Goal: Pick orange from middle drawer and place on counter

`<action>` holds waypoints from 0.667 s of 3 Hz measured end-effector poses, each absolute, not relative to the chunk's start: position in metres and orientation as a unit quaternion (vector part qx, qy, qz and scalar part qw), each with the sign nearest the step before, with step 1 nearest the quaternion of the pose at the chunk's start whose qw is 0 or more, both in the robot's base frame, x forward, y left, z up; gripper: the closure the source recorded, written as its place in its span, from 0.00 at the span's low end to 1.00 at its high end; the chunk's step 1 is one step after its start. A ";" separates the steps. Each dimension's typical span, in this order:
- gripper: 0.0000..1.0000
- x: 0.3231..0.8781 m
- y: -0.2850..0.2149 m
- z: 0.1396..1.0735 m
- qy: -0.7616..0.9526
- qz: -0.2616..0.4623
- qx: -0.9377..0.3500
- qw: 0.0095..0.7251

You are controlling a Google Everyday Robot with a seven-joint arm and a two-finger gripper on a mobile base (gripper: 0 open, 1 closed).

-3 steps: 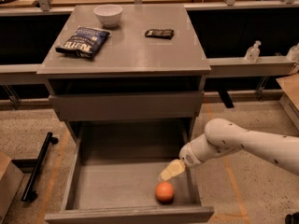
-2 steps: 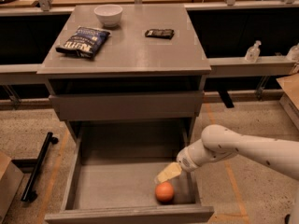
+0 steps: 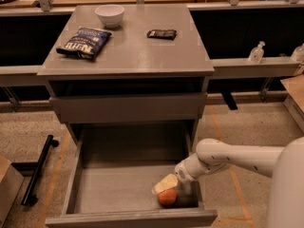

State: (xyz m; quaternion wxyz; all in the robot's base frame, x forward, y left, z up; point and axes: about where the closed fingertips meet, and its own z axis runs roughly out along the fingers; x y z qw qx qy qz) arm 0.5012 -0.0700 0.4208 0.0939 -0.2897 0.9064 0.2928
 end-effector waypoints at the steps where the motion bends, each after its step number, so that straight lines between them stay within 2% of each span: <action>1: 0.00 0.492 -0.067 0.395 0.915 0.290 -0.273 0.070; 2: 0.18 0.481 -0.064 0.374 0.923 0.285 -0.256 0.046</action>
Offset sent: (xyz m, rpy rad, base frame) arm -0.0298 0.0063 -0.0694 -0.0769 0.1619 -0.0742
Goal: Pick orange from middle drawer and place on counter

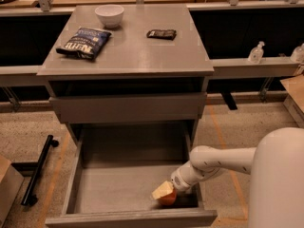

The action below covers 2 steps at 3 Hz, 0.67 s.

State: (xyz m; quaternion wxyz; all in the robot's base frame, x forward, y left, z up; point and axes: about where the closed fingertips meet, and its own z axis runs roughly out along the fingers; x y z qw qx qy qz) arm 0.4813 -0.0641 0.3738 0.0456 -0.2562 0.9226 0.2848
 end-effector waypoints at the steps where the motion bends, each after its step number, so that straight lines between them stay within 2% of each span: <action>1: 0.41 0.480 -0.064 0.377 0.923 0.284 -0.255 0.044; 2: 0.65 0.479 -0.065 0.376 0.928 0.277 -0.246 0.045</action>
Offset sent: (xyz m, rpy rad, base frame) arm -0.0024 -0.0047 0.0030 -0.0416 0.0000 -0.0566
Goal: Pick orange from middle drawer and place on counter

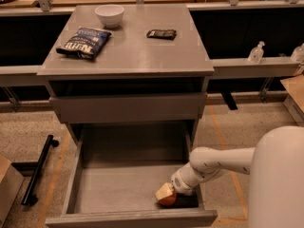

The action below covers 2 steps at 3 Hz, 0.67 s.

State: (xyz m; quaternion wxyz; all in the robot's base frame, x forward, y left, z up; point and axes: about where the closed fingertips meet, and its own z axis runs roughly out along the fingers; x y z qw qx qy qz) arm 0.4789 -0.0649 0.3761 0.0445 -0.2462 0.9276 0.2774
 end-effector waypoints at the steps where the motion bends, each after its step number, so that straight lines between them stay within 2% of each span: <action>1: 0.87 0.481 -0.066 0.383 0.929 0.274 -0.244 0.053; 2: 1.00 0.497 -0.067 0.422 0.917 0.300 -0.250 0.082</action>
Offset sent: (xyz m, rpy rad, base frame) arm 0.0360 -0.0180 0.1108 0.1876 -0.1137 0.0290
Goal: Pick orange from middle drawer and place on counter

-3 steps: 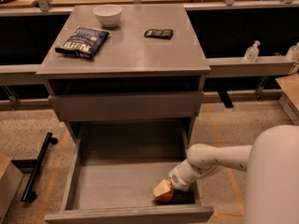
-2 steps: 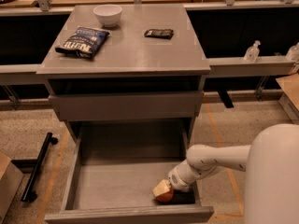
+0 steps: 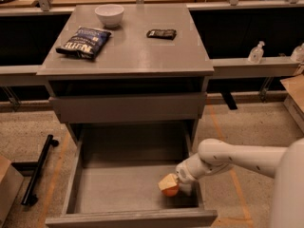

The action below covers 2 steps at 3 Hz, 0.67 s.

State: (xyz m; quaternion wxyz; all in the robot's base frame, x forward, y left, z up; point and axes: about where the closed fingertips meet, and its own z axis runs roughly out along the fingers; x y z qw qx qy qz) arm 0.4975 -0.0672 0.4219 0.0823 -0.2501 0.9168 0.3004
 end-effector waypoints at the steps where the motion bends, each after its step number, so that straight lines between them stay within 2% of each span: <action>1: 1.00 0.521 -0.078 0.486 0.882 0.366 -0.264 0.136; 2: 1.00 0.552 -0.102 0.574 0.828 0.421 -0.298 0.220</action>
Offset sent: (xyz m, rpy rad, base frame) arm 0.0571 -0.0726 0.2811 0.5995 -0.3662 0.2569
